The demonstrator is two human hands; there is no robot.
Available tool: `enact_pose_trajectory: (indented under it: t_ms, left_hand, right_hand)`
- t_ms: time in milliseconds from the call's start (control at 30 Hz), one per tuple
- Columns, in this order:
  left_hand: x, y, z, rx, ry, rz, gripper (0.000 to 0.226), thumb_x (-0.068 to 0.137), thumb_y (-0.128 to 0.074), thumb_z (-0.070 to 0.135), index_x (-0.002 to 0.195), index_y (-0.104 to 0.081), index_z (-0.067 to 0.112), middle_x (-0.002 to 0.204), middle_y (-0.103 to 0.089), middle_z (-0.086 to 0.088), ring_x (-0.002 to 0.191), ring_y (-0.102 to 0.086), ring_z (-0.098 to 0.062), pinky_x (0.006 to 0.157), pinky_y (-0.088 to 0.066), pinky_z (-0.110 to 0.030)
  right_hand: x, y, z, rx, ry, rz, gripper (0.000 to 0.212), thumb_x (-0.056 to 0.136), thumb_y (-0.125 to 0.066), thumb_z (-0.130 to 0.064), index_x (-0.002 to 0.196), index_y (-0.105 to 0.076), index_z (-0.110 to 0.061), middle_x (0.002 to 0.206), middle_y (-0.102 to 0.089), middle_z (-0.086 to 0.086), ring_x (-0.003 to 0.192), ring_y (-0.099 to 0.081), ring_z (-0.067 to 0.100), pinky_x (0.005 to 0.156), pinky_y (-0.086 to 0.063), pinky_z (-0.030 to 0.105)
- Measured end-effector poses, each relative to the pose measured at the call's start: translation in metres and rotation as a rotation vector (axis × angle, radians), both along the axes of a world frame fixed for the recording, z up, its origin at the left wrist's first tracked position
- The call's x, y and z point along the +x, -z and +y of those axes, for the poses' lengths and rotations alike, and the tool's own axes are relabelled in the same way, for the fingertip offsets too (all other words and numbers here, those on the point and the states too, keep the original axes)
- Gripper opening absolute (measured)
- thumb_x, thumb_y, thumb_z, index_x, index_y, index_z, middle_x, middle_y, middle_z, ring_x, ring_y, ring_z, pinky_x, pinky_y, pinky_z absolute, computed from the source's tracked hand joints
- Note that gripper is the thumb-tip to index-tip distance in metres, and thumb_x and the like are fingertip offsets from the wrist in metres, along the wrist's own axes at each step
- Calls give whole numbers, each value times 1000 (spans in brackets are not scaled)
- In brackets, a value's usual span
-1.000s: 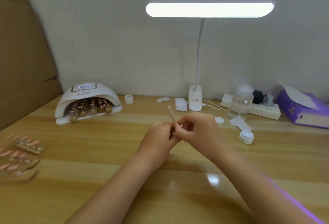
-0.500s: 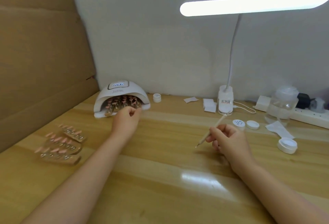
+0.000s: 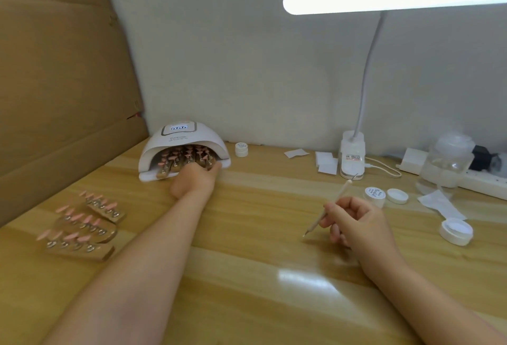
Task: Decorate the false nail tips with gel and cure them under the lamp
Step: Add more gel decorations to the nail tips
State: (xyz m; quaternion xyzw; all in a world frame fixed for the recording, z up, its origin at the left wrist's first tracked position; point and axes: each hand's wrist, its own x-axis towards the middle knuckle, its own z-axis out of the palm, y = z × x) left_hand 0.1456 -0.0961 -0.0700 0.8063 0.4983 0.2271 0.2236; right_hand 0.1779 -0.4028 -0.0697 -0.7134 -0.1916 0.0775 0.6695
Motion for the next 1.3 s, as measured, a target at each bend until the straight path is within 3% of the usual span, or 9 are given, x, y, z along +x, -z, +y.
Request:
enact_pose_trajectory:
  t_ms: [267, 500, 733, 867, 1000, 1100, 1300]
  left_hand:
    - [9, -2, 2, -8, -73, -31, 53, 81, -58, 57, 102, -66, 9, 107, -67, -11, 100, -62, -33, 71, -42, -32]
    - [2, 0, -7, 14, -40, -65, 39, 80, -59, 49, 89, -61, 11, 100, -66, -11, 95, -61, -32, 69, -41, -31]
    - [-14, -4, -14, 11, 17, -128, 38, 80, -58, 51, 94, -60, 16, 101, -65, -8, 97, -60, -33, 74, -42, -32]
    - [-24, -4, -16, 0, 21, -102, 38, 76, -59, 48, 90, -66, 13, 94, -68, -7, 90, -61, -31, 75, -48, -32]
    - [-36, -3, -18, 17, 34, -39, 33, 74, -59, 48, 85, -70, 19, 88, -68, -4, 87, -63, -29, 69, -43, -28]
    - [-45, -1, -21, 9, 63, -61, 27, 73, -60, 46, 64, -61, 20, 72, -65, -2, 77, -62, -29, 64, -40, -28]
    - [-63, 1, -29, -7, 73, -90, 49, 73, -64, 48, 41, -45, 16, 40, -42, 7, 50, -51, -19, 50, -28, -25]
  right_hand:
    - [0, 0, 1, -28, -5, -18, 15, 86, -63, -18, 77, -62, -6, 65, -70, 5, 46, -51, 14, 45, -40, 19]
    - [-2, -2, 0, -37, -7, -36, 15, 87, -62, -17, 78, -62, -5, 65, -70, 5, 47, -51, 15, 47, -40, 21]
    - [-4, -3, -1, -27, -17, -34, 13, 86, -63, -16, 79, -63, -5, 66, -70, 6, 46, -51, 13, 46, -41, 19]
    - [-4, -2, -1, -34, -15, -45, 13, 86, -63, -16, 78, -63, -6, 65, -70, 5, 46, -51, 13, 48, -40, 22]
    - [-3, -1, 0, -35, -17, -49, 12, 85, -63, -16, 78, -63, -7, 65, -70, 4, 45, -51, 13, 48, -40, 23]
    - [-3, -1, -1, -32, -20, -60, 12, 86, -63, -16, 77, -62, -7, 64, -70, 4, 44, -50, 12, 46, -39, 19]
    - [-6, -3, -1, -40, -30, -87, 13, 86, -63, -14, 78, -62, -4, 64, -69, 5, 42, -51, 10, 45, -41, 16]
